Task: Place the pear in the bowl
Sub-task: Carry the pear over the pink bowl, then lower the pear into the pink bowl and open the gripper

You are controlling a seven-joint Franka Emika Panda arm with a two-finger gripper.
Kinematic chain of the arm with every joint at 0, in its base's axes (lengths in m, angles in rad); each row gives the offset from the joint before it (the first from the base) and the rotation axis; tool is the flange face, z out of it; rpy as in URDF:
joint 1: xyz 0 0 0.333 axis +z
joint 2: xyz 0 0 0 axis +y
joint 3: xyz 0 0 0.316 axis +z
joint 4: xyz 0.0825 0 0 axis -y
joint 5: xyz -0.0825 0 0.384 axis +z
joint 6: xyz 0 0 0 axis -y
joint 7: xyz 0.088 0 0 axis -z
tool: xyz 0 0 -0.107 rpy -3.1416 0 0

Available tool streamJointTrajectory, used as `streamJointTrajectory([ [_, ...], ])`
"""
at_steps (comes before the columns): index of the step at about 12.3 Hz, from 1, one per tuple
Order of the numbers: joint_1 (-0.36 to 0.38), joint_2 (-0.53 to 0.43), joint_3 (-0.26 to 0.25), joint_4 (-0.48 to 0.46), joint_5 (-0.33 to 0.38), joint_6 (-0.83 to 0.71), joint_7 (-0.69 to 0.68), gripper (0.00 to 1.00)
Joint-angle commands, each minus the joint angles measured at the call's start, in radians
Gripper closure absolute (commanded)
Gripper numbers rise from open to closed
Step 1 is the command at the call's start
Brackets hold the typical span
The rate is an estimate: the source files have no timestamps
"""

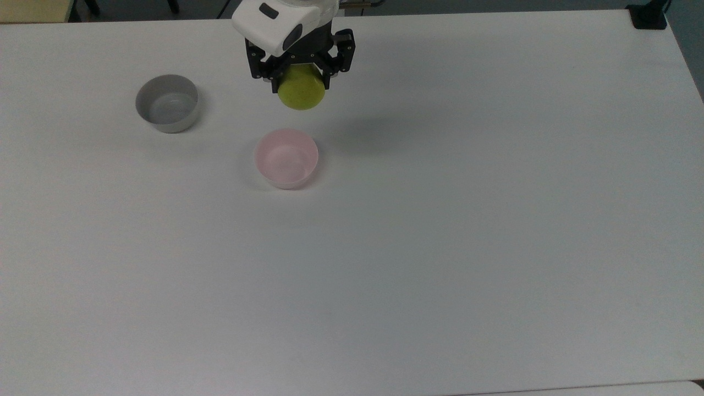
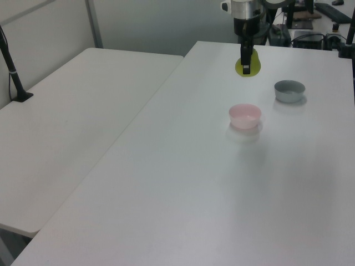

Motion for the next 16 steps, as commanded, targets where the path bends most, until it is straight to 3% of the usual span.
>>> streamJointTrajectory([
  [1, 0.005, -0.025, -0.011, -0.053, 0.008, -0.001, 0.008, 0.55],
  [7, -0.029, 0.012, -0.019, -0.253, 0.007, 0.301, 0.002, 0.55],
  [12, -0.053, 0.107, -0.019, -0.25, 0.005, 0.381, 0.001, 0.55],
  [16, -0.052, 0.13, -0.019, -0.254, 0.005, 0.386, 0.001, 0.55],
])
